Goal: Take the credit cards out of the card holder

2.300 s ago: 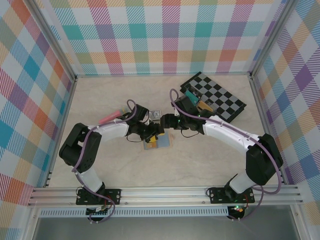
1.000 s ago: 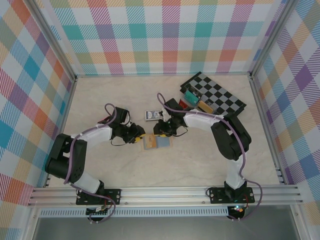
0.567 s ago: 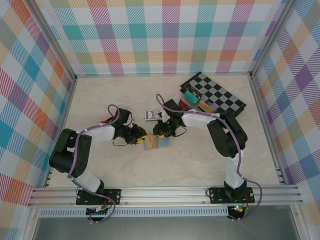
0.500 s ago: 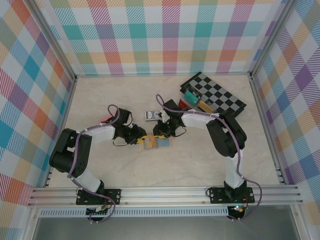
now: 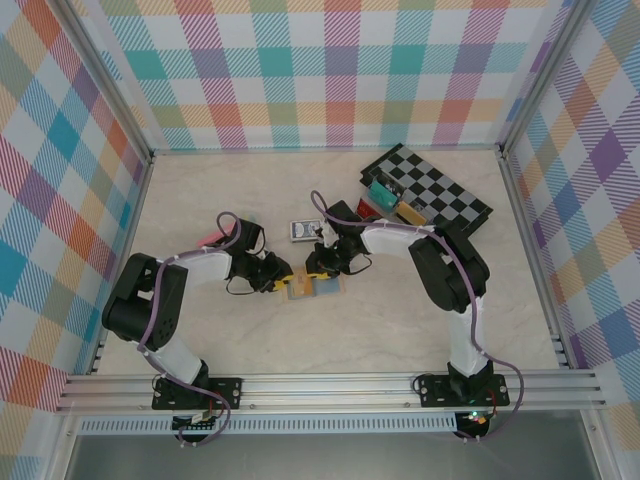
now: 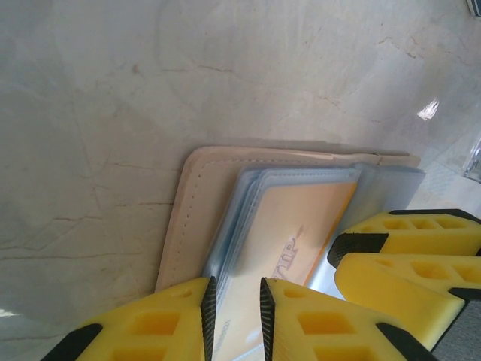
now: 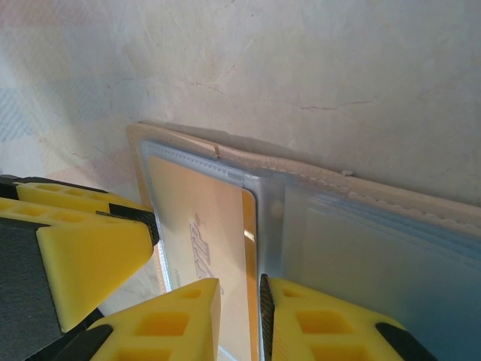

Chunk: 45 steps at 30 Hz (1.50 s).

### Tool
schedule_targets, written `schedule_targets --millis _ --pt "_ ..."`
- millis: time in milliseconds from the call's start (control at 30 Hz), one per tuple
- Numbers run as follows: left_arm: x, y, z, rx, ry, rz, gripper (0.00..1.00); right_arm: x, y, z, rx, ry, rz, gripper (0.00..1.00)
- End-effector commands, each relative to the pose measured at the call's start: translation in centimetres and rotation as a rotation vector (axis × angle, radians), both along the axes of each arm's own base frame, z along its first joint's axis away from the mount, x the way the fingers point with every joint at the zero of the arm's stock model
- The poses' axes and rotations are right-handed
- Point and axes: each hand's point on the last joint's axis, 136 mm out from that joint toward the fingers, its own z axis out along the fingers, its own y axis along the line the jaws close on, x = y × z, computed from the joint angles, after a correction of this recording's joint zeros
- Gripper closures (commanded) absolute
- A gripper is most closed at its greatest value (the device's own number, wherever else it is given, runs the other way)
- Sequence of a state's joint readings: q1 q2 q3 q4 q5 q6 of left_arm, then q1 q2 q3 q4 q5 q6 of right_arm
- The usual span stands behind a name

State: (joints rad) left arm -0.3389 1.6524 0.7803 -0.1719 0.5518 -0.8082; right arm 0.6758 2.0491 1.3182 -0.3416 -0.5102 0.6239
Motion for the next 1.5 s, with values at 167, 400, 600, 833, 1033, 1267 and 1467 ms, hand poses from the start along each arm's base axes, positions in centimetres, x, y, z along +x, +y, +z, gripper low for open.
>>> schedule_targets --millis 167,400,600,833,1033,1267,1467 --pt "-0.8 0.2 -1.4 0.024 0.039 0.002 0.77 0.2 0.1 -0.7 -0.02 0.02 0.012 0.77" --pt "-1.0 0.5 -1.7 0.041 0.048 0.003 0.78 0.2 -0.5 -1.4 -0.065 0.015 0.007 0.73" --pt "-1.0 0.5 -1.7 0.042 0.05 0.001 0.78 -0.2 0.5 -0.9 0.007 0.037 0.035 0.83" --pt "-1.1 0.5 -1.7 0.039 0.051 0.0 0.79 -0.2 0.8 -0.7 0.034 0.039 0.039 0.85" --pt "-1.1 0.5 -1.6 0.04 0.049 0.001 0.79 -0.3 1.1 -0.4 0.054 0.042 0.043 0.9" --pt "-1.1 0.6 -1.3 0.044 0.042 0.001 0.79 -0.2 0.8 0.2 0.044 0.011 0.043 1.0" --pt "-0.8 0.7 -0.1 0.049 0.013 -0.007 0.79 -0.1 -0.2 0.7 0.008 -0.029 0.045 1.0"
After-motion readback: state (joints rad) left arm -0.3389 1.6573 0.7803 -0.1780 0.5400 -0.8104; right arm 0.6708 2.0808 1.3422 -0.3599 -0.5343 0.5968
